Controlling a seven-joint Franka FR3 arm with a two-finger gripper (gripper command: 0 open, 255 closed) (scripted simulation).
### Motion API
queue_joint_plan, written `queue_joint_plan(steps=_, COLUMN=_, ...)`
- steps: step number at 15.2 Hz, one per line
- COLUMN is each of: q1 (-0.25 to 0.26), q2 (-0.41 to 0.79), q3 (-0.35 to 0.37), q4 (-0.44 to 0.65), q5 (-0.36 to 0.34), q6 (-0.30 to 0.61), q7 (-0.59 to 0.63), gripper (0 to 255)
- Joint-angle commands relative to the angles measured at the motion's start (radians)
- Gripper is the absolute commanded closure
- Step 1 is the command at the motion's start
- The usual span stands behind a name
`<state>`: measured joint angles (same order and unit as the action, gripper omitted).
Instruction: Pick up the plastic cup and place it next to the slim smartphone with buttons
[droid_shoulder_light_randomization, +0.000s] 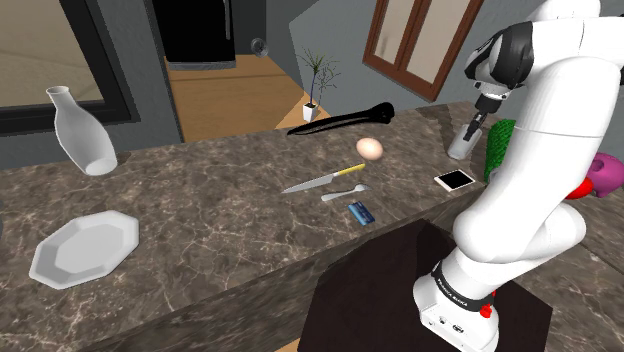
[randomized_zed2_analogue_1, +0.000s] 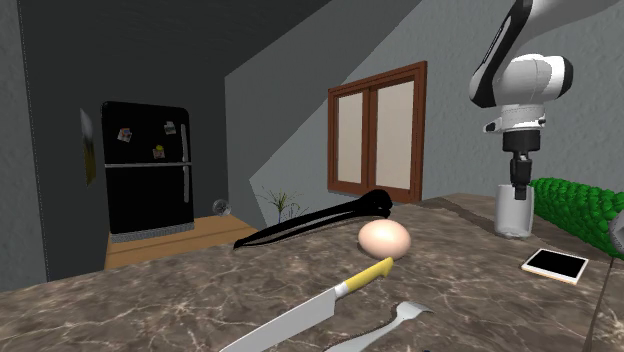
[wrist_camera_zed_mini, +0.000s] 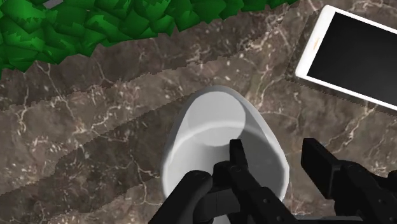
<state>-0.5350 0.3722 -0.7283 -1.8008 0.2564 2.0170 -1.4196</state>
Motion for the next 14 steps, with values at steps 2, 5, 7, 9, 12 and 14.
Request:
queue_joint_plan(steps=2, q1=0.0, q2=0.0, q3=0.0, q4=0.0, q5=0.0, q6=0.0, q7=0.0, gripper=0)
queue_joint_plan(steps=5, q1=0.0, q2=0.0, q3=0.0, q4=0.0, q5=0.0, q6=0.0, q7=0.0, gripper=0)
queue_joint_plan(steps=7, q1=0.005, q2=-0.022, q3=-0.01, q4=0.042, q5=-0.02, q6=-0.058, q7=0.013, gripper=0)
queue_joint_plan(steps=9, q1=0.006, q2=-0.038, q3=-0.017, q4=0.085, q5=-0.034, q6=-0.112, q7=0.023, gripper=0)
queue_joint_plan(steps=12, q1=0.006, q2=-0.038, q3=-0.017, q4=0.085, q5=-0.034, q6=-0.112, q7=0.023, gripper=0)
queue_joint_plan(steps=14, q1=0.006, q2=-0.038, q3=-0.017, q4=0.085, q5=-0.034, q6=-0.112, q7=0.023, gripper=0)
